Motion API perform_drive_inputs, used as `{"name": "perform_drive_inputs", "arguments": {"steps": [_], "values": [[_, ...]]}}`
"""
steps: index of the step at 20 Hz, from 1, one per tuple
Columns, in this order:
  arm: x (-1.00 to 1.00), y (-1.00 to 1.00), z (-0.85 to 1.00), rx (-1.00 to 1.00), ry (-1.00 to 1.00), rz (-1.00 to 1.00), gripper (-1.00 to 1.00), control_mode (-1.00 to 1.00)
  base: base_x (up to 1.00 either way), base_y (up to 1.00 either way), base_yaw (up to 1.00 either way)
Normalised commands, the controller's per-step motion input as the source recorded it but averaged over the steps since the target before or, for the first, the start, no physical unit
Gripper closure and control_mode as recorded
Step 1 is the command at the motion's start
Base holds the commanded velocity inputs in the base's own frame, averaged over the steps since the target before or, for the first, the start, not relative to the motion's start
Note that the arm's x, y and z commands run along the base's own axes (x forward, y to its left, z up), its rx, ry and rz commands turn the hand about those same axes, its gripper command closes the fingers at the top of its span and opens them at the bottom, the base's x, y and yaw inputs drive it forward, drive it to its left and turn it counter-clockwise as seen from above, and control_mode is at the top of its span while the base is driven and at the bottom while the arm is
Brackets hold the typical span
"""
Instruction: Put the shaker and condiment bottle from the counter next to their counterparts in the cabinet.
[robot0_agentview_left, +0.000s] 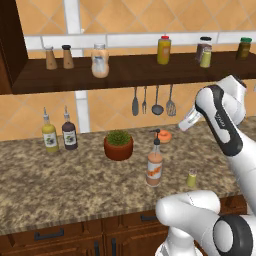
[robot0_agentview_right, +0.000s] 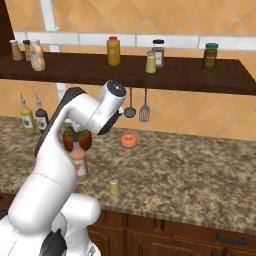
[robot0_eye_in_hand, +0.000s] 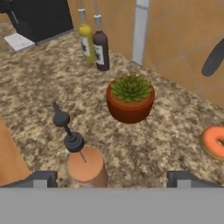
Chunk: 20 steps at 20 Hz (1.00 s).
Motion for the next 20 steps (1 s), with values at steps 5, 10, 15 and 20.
{"name": "perform_drive_inputs", "arguments": {"steps": [5, 10, 15, 20], "values": [[-0.02, -0.24, -0.16, 0.18, -0.07, 0.14, -1.00, -1.00, 0.00, 0.00, 0.00], [0.00, -0.26, -0.30, 0.21, -0.03, 0.11, -1.00, -1.00, 0.00, 0.00, 0.00], [-0.09, -0.12, -0.40, 0.07, 0.00, 0.08, -1.00, -1.00, 0.00, 0.00, 0.00], [-0.08, -0.06, -0.54, -0.04, 0.00, 0.05, -1.00, -1.00, 0.00, 0.00, 0.00]]}}
